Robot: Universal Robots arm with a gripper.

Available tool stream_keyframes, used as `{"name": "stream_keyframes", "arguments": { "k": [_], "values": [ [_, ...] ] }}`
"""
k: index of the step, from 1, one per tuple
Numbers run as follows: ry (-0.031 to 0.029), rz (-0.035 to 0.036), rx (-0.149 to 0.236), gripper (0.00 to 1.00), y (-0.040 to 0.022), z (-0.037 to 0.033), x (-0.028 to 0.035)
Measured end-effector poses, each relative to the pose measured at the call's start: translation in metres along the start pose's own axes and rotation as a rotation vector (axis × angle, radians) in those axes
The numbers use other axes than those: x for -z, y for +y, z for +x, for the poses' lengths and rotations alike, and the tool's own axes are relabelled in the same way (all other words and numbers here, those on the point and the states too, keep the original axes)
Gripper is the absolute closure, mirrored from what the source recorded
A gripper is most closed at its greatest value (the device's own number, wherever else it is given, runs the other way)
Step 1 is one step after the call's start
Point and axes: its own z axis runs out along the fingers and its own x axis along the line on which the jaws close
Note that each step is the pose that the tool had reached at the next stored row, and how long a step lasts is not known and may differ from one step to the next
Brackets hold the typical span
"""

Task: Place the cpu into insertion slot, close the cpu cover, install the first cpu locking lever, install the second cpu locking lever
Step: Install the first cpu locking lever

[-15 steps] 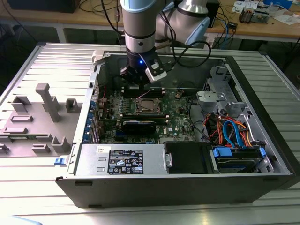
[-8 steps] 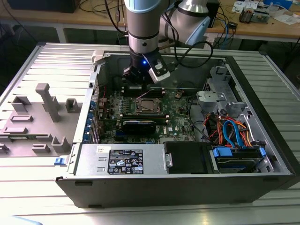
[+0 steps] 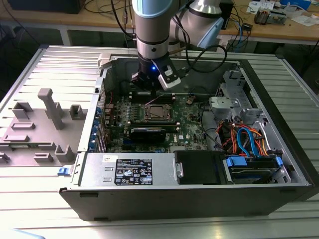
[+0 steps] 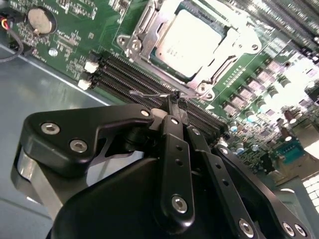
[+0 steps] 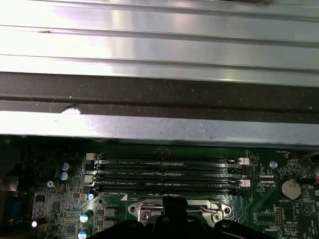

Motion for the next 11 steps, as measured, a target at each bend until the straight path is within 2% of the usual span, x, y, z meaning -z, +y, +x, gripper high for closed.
{"name": "stream_keyframes", "arguments": {
  "k": [1, 2, 8, 11],
  "values": [
    [-0.0006, -0.0153, -0.001, 0.89, 0.0, 0.0, 0.0],
    [-0.0009, -0.0258, -0.001, 0.89, 0.0, 0.0, 0.0],
    [-0.0009, -0.0272, -0.002, 0.89, -0.0017, -0.0001, -0.006],
    [-0.0009, -0.0273, -0.002, 0.89, -0.002, -0.0048, -0.007]
  ]
}}
